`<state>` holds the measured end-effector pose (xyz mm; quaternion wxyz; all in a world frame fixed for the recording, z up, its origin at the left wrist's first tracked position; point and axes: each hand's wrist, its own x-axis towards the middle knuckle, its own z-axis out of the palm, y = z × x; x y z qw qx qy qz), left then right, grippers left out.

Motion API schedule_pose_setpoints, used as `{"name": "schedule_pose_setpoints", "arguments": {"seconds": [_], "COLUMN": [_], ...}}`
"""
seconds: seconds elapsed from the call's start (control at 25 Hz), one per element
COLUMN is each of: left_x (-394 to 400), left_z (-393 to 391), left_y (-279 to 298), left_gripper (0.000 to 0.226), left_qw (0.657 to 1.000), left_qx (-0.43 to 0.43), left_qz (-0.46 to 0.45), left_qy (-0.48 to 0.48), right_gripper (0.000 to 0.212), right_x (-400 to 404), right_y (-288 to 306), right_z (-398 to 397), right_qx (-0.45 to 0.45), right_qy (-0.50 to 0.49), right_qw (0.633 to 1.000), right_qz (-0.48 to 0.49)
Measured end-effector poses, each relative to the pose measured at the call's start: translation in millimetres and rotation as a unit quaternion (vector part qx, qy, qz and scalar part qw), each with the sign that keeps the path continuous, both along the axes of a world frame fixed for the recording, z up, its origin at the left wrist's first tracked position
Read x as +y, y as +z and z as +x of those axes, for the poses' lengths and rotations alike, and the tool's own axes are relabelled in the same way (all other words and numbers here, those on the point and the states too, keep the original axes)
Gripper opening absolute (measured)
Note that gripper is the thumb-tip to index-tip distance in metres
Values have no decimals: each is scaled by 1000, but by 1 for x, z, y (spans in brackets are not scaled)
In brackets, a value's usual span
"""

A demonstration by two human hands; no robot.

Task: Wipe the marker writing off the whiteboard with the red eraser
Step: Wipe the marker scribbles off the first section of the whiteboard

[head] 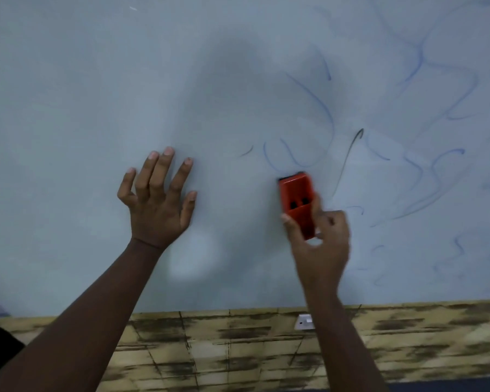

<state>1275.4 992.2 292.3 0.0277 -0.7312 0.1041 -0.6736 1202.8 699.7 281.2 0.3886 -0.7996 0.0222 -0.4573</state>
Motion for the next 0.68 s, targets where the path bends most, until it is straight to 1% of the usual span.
{"name": "schedule_pose_setpoints", "arguments": {"seconds": [0.08,0.16,0.28,0.36,0.4,0.44,0.56,0.6,0.68], "left_x": [0,0,-1,-2,-2,-2,-6,-9,-17], "left_z": [0,1,-1,-1,-2,-2,-5,-6,-9], "left_y": [-1,0,-2,-3,-3,-3,-5,-10,-23], "left_gripper": [64,64,65,66,65,64,62,63,65], "left_qw": [1000,1000,1000,1000,1000,999,998,997,995], "left_qx": [1,3,14,20,22,25,45,56,74], "left_qz": [4,3,-6,-10,-11,-12,-28,-37,-49], "left_qy": [0,-3,-10,-17,-18,-17,-27,-37,-49], "right_gripper": [72,73,72,72,72,70,65,66,71], "right_x": [-26,-37,-28,-6,10,27,67,73,74], "right_y": [13,19,11,-2,-12,-25,-80,-100,-133], "right_z": [2,1,1,2,2,1,-6,-9,-14], "right_qx": [-25,-44,-45,-35,-31,-27,5,21,53], "right_qy": [0,7,-6,-9,-4,0,20,29,42], "right_qw": [996,992,992,994,996,999,990,984,975], "right_qz": [80,119,118,105,81,35,-140,-175,-210]}}
